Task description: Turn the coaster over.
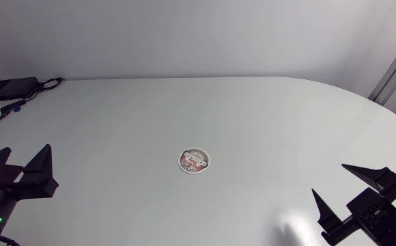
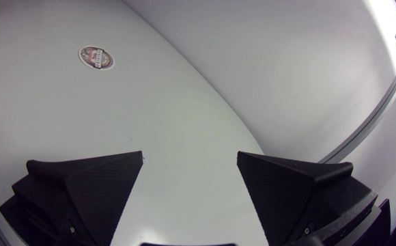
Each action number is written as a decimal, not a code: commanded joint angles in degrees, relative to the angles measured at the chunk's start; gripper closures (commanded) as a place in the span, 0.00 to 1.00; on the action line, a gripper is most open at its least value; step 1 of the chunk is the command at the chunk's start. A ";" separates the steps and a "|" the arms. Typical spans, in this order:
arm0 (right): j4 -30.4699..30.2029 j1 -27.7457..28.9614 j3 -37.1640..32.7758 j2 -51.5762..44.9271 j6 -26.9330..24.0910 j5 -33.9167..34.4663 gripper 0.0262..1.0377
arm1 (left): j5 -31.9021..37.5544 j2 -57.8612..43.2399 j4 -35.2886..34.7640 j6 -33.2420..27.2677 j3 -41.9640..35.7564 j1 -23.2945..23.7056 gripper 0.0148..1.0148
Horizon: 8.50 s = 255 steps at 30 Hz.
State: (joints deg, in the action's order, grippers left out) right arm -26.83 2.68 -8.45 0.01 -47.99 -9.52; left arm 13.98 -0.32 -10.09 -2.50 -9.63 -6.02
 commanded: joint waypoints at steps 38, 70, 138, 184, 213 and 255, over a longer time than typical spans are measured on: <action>7.93 -3.91 4.05 0.52 -8.88 -0.41 0.04 | 1.32 1.11 0.59 0.48 1.45 -0.31 0.03; 22.79 -1.53 6.43 0.69 0.88 -12.19 0.04 | 2.11 1.11 1.91 0.57 1.72 -0.48 0.03; 23.93 4.71 6.60 0.60 44.65 -9.91 0.04 | 3.16 1.11 1.74 1.18 2.16 -0.57 0.03; 29.55 3.04 8.71 0.60 47.46 -7.27 0.04 | 3.25 1.11 1.74 0.48 6.64 -0.83 0.03; 29.64 3.12 8.71 0.52 47.37 -7.09 0.04 | 3.25 1.11 1.47 -0.40 6.64 -1.45 0.03; 29.55 3.21 8.71 0.43 47.37 -6.83 0.04 | 3.16 1.11 1.47 -0.22 6.64 -1.45 0.03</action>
State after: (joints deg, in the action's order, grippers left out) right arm 3.14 6.22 -2.28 0.03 -2.31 -16.45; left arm 16.78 -0.32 -8.97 -2.48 -4.27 -6.87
